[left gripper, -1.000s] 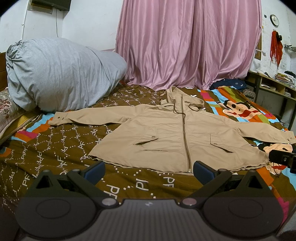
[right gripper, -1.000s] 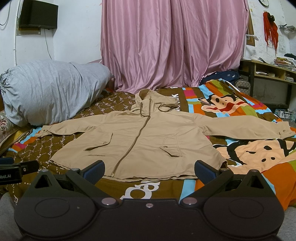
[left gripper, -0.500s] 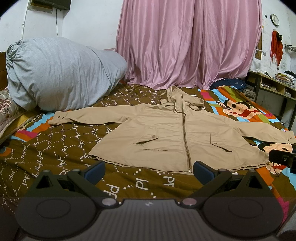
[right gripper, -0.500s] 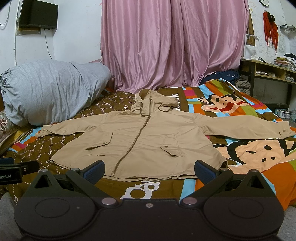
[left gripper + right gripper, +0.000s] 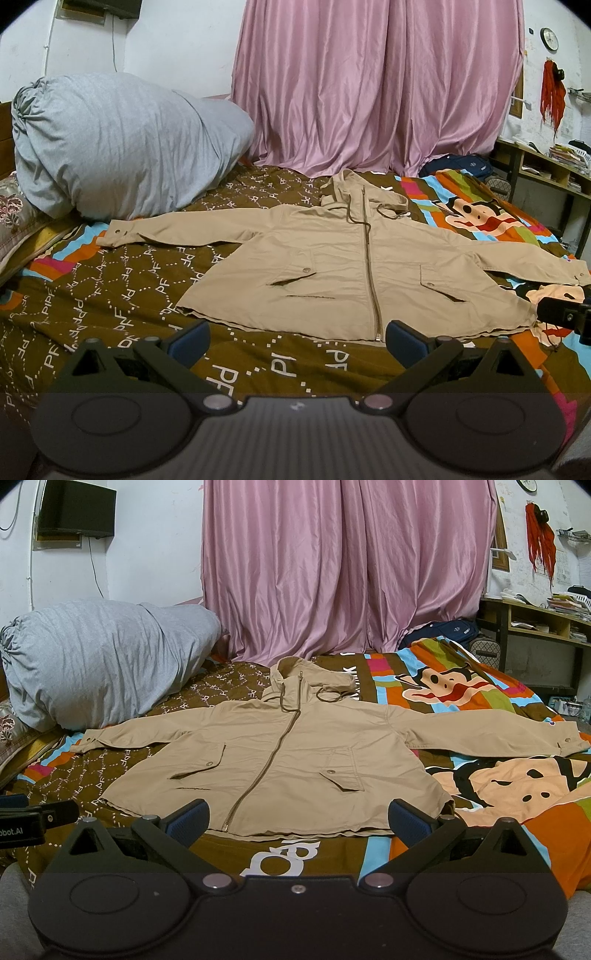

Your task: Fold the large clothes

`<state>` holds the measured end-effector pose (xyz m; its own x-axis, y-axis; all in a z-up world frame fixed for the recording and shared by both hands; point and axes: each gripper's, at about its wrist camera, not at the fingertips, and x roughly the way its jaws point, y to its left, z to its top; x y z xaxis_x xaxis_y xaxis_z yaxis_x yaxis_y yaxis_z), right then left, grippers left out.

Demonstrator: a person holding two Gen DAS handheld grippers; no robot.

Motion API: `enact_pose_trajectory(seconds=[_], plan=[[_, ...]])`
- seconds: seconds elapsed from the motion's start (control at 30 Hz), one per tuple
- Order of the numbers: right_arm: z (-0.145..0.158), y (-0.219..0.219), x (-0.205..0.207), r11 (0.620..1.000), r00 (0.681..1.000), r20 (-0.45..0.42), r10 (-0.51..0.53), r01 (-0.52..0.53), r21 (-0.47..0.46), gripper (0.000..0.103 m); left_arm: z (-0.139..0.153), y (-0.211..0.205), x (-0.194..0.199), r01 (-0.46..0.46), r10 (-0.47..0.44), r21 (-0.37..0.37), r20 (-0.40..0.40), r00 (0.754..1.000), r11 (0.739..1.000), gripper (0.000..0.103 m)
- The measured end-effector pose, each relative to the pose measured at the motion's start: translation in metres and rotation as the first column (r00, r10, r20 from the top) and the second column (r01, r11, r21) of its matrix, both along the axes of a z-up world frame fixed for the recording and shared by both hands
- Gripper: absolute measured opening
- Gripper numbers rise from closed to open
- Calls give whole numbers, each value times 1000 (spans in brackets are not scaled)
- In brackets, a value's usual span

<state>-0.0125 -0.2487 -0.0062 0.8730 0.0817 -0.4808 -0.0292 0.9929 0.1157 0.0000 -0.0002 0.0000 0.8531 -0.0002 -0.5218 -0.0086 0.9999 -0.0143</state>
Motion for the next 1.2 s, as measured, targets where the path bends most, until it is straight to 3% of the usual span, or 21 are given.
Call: enact_pose_trajectory(seconds=[0.43,0.6,0.77,0.93,1.2], plan=[[0,0,0,1000,1000,-1,0,0,1,102,-7,-2,-3,6,-6,-1,-8,1000,1000,103],[-2,-3,2,1000,1000,-22,-5,5,8,102,-16,-8,8,-5,6,19,-62,998,1000,102],[-13,-7,12,999,995,-94,-30,32,21,102,-21,-15,32,3,2,40,-118,993,999,103],[-27,-19,35,997,980,-186,-74,77,12,102,-17,-30,63,20,-13,62,-118,993,998,103],[-44,-59,76,989,959,-243,-146,151,1,102,-22,-71,136,24,-18,45,-138,990,999,102]])
